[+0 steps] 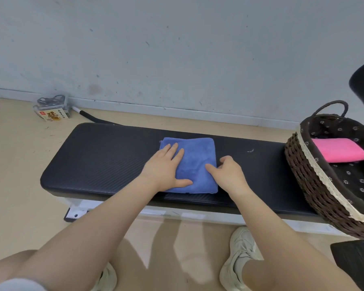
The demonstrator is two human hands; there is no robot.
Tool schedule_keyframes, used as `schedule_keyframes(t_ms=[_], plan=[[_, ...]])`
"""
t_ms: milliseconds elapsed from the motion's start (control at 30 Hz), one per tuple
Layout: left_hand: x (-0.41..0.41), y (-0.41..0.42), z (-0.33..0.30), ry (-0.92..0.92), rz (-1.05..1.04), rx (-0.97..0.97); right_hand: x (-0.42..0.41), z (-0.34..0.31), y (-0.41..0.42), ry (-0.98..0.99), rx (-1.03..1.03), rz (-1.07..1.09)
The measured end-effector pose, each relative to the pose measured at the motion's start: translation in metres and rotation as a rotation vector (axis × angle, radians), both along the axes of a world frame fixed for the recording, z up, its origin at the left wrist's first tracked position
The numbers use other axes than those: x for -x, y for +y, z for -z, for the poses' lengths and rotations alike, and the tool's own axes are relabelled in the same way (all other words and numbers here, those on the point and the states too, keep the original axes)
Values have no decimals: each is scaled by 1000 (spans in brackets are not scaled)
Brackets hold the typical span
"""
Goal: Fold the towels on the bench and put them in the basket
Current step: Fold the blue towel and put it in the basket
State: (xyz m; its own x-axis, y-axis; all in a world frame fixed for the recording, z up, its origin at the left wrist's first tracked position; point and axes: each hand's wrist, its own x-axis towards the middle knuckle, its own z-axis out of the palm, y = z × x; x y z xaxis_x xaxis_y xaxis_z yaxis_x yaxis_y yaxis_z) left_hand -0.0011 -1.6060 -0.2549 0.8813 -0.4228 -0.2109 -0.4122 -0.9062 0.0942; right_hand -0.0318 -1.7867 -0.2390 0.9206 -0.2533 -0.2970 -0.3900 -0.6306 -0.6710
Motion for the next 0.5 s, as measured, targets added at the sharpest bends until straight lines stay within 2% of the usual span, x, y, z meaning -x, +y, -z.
schedule_keyframes(t_ms=[67,133,300,400,500], plan=[[8,-13,1,12,7,4,3,1,-3,52,-117,22],[15,-29,-1,16,18,36,7,0,-9,51,-140,38],[19,-64,-1,22,-13,158,12,-14,-24,-24,183,-16],[19,-68,4,52,-119,320,14,-18,-14,-143,283,-96],[19,-60,8,93,-55,570,17,-21,2,-201,335,-209]])
